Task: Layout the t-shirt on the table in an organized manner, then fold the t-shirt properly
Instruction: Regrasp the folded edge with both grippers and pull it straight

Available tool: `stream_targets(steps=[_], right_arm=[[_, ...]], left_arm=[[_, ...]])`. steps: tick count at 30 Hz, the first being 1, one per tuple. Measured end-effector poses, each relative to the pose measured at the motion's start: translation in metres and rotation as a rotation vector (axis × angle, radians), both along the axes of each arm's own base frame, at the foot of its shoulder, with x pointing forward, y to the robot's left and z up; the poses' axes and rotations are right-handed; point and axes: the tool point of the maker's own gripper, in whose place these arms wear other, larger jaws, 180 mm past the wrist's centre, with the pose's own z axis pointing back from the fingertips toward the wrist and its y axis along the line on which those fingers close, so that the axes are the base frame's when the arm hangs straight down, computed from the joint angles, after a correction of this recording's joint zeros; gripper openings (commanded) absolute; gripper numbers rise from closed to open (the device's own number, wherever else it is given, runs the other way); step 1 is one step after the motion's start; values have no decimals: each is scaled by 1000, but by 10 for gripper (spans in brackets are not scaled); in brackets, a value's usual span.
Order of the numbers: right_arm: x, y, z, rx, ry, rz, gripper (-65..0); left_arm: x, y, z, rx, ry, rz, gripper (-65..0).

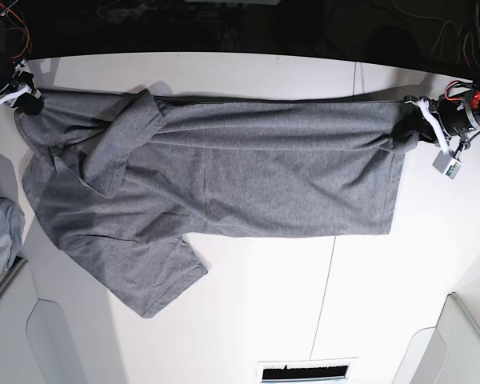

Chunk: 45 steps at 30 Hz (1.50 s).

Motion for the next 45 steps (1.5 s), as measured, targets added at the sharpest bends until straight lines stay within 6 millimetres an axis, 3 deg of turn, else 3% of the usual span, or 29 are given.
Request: stream_targets(steps=[3, 4, 6, 8, 12, 19, 23, 33, 36, 39, 40, 43, 45], right_arm=[[-3, 0, -2, -5, 11, 3, -650], [-3, -1, -1, -7, 10, 3, -605], [-1, -2, 0, -5, 4, -1, -455], [-1, -2, 0, -7, 5, -1, -399], [1, -14, 14, -36, -21, -22, -399], [16, -54, 84, -134, -199, -110, -399], [31, -48, 97, -155, -248, -77, -399], [101, 35, 63, -237, -199, 250, -399], [110, 57, 41, -266, -133, 354, -399], [107, 76, 15, -238, -76, 407, -406], [104, 80, 9, -231, -59, 420, -440], [98, 85, 1, -226, -35, 429, -622], [100, 84, 3, -230, -35, 417, -650]], left_arm=[[1, -5, 4, -22, -11, -1, -650], [3, -7, 6, -34, -18, 1, -650], [4, -7, 7, -38, -21, 2, -566], [3, -7, 7, -35, -18, 2, -492], [3, -7, 7, -36, -17, 2, -469], [3, -7, 7, -36, -17, 2, -469], [4, -9, 9, -57, -23, 10, -469], [5, -10, 10, -69, -26, 15, -469], [5, -10, 10, -69, -26, 14, -469], [5, -10, 10, -69, -26, 14, -469], [5, -10, 10, -69, -26, 15, -469], [5, -10, 10, -70, -26, 15, -469], [5, -10, 10, -67, -25, 14, -469]])
